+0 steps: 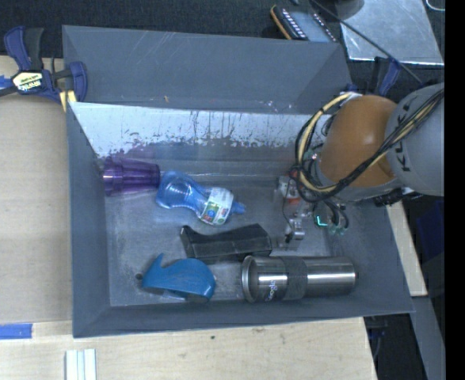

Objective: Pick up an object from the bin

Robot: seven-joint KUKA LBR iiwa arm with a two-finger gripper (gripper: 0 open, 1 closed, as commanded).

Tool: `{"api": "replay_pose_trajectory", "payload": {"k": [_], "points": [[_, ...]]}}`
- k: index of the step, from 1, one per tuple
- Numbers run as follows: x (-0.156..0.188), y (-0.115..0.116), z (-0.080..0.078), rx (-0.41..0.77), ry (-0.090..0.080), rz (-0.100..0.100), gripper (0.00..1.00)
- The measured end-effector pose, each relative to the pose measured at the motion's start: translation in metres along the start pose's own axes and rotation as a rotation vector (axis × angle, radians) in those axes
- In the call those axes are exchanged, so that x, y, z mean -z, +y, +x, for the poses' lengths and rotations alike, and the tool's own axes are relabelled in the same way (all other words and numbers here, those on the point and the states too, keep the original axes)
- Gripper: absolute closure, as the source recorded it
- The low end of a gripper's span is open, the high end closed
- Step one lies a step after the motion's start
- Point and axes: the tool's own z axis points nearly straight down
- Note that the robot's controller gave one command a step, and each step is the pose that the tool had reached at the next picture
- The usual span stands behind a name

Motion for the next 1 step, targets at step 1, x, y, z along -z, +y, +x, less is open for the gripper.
{"api": "replay_pose_trajectory", "payload": {"k": [1], "points": [[0.0000,0.0011,-0.0002,0.002,0.000,-0.001,0.00]]}}
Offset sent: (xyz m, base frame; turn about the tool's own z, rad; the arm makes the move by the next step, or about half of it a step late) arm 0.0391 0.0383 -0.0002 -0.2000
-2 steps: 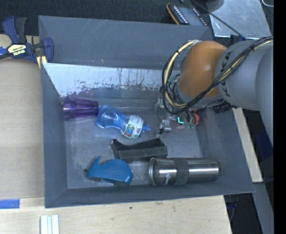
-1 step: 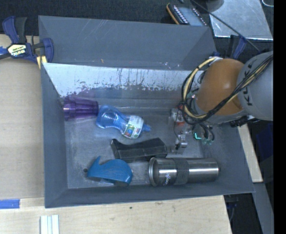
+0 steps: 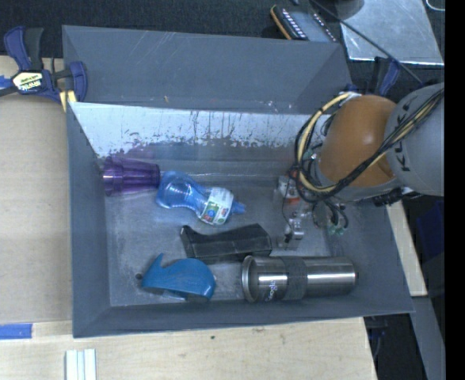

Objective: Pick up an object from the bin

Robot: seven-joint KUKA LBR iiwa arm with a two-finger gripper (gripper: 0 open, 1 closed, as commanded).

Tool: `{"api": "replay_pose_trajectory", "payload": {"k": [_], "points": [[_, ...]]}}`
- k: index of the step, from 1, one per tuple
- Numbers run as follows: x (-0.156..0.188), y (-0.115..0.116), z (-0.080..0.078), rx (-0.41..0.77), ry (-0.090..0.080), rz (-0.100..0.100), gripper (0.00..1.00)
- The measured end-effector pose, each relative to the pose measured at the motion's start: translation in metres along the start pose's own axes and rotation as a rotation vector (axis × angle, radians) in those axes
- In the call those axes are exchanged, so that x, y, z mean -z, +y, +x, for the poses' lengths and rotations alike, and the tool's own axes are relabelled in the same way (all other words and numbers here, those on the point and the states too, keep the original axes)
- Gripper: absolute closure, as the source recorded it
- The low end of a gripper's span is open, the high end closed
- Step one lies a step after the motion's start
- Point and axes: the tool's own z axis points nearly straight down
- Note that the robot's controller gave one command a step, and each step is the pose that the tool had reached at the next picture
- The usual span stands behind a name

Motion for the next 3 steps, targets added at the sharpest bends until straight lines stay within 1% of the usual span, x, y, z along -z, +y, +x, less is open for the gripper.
{"api": "replay_pose_trajectory", "payload": {"k": [1,2,3], "points": [[-0.001,0.034,-0.032,0.172,-0.005,0.001,0.00],[-0.001,0.040,-0.037,0.197,-0.006,0.001,0.00],[0.000,0.076,-0.040,0.018,-0.015,0.005,0.00]]}}
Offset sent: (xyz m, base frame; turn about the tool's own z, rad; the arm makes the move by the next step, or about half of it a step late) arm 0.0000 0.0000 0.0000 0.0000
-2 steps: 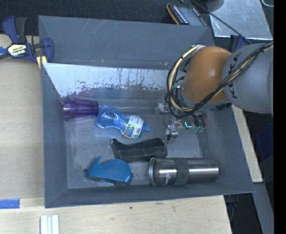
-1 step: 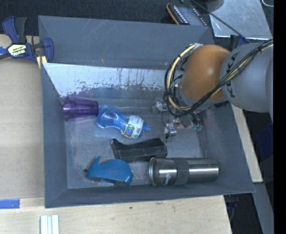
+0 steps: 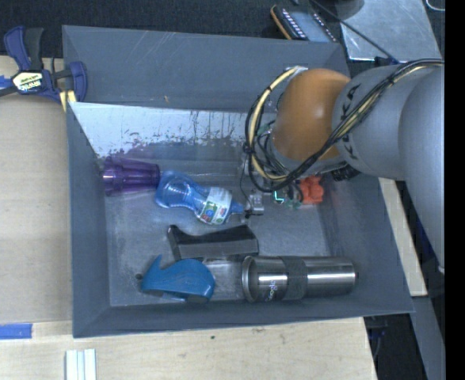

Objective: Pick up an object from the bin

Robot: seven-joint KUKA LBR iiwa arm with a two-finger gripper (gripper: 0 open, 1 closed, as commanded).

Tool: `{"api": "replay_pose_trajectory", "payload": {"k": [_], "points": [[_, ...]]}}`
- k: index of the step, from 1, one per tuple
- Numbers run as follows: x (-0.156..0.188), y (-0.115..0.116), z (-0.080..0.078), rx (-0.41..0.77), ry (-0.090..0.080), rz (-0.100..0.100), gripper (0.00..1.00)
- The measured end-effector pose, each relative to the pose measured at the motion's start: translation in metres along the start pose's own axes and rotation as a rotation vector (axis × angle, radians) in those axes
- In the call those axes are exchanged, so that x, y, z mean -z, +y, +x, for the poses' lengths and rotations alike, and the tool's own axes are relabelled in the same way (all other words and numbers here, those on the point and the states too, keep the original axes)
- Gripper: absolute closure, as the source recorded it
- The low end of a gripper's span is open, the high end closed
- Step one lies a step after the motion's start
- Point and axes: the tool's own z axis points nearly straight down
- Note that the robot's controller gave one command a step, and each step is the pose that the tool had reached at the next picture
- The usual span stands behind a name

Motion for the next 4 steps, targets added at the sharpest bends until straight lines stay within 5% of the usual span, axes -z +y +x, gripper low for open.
{"api": "replay_pose_trajectory", "payload": {"k": [1,2,3,4], "points": [[0.000,0.009,0.000,-0.029,0.002,0.000,0.00],[0.000,0.038,0.021,-0.343,-0.003,0.000,0.00],[0.000,0.040,0.022,-0.358,-0.003,-0.001,0.00],[0.001,0.048,0.047,-0.387,-0.009,0.001,1.00]]}}
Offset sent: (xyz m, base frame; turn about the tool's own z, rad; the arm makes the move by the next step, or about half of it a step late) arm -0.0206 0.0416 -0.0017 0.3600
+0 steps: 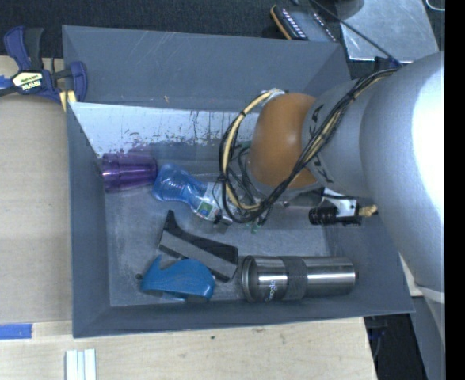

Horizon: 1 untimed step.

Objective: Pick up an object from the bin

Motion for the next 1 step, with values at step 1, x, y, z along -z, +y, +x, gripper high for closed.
{"api": "replay_pose_trajectory", "payload": {"k": [1], "points": [[-0.0001,-0.0002,0.0001,0.000,0.000,0.000,1.00]]}}
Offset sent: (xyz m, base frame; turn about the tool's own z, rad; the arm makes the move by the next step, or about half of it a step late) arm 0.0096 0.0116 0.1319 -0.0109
